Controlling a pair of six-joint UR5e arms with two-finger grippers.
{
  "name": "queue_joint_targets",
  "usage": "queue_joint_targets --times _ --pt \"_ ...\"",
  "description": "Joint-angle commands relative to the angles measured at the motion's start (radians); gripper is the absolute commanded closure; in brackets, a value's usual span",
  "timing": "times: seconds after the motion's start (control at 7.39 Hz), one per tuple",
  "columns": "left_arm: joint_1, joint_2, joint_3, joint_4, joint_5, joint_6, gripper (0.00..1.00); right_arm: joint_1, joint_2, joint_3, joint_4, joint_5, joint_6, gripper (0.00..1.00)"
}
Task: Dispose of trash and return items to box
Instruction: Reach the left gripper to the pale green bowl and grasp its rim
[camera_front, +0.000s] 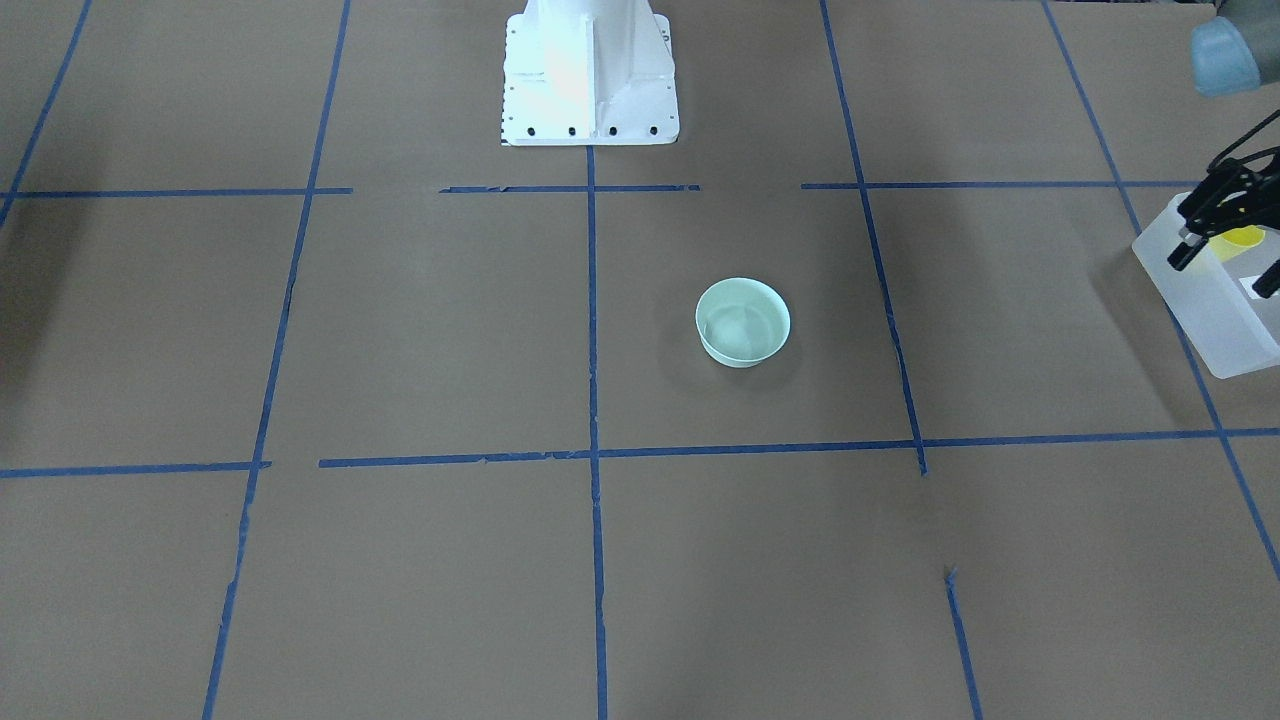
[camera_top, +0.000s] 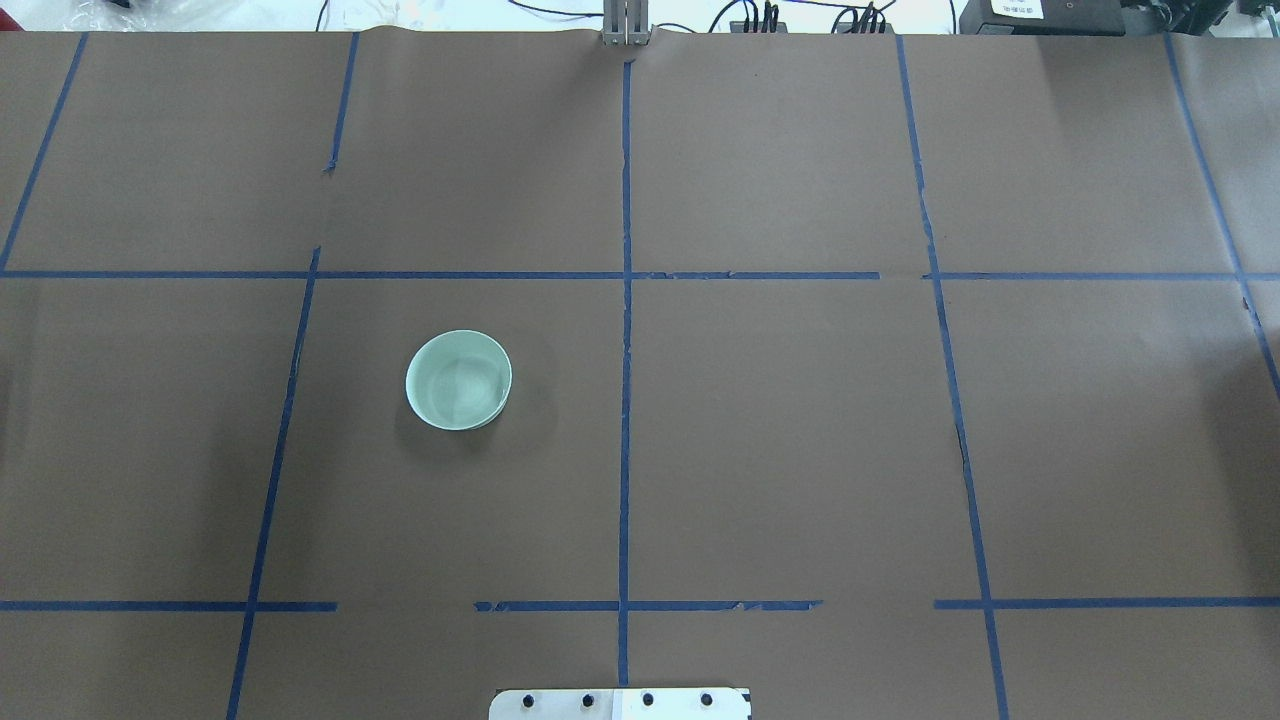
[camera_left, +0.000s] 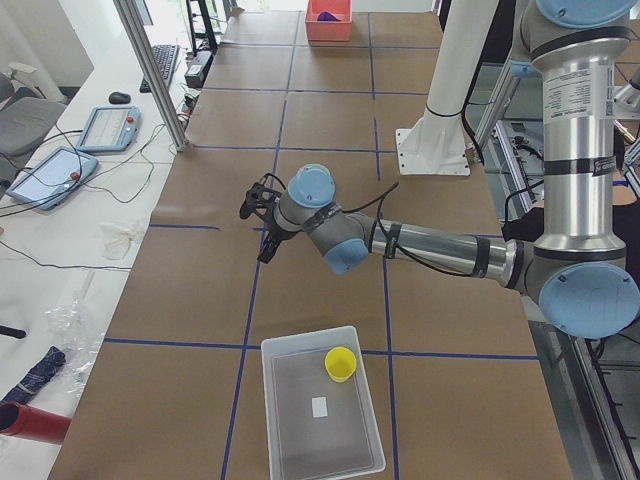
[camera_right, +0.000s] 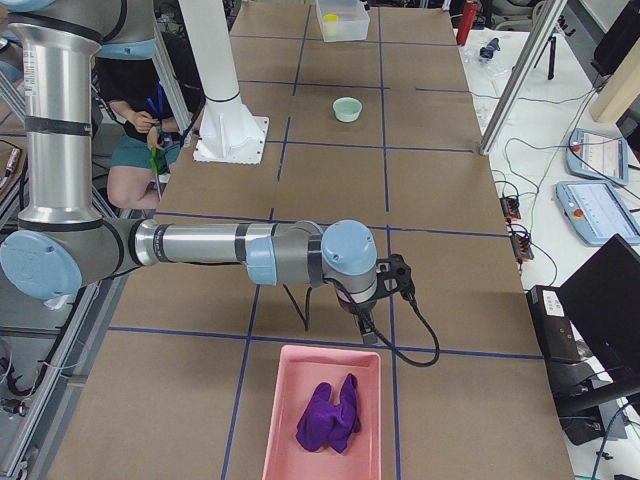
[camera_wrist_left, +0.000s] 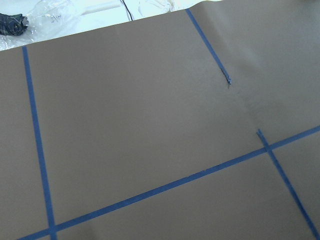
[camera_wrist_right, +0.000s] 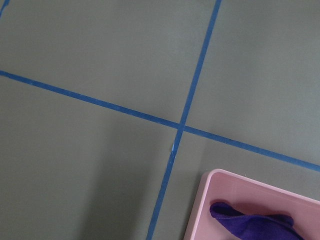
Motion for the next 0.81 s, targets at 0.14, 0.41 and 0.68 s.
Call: queue_joint_targets --times 0.14,0.41,0.68 --pt "0.346 -0.045 -0.107 0.062 0.269 -0.430 0.00 -0.025 -0.002 0.011 0.026 0.002 0.034 0.00" --pt "0.539 -0.177 -0.092 0.192 0.443 -0.698 0.04 -0.027 -0.006 0.011 0.026 0.000 0.032 0.00" --pt "0.676 -0.380 0.000 0.366 0.556 -0.936 0.27 -0.027 -0.006 0.011 0.026 0.000 0.032 0.00"
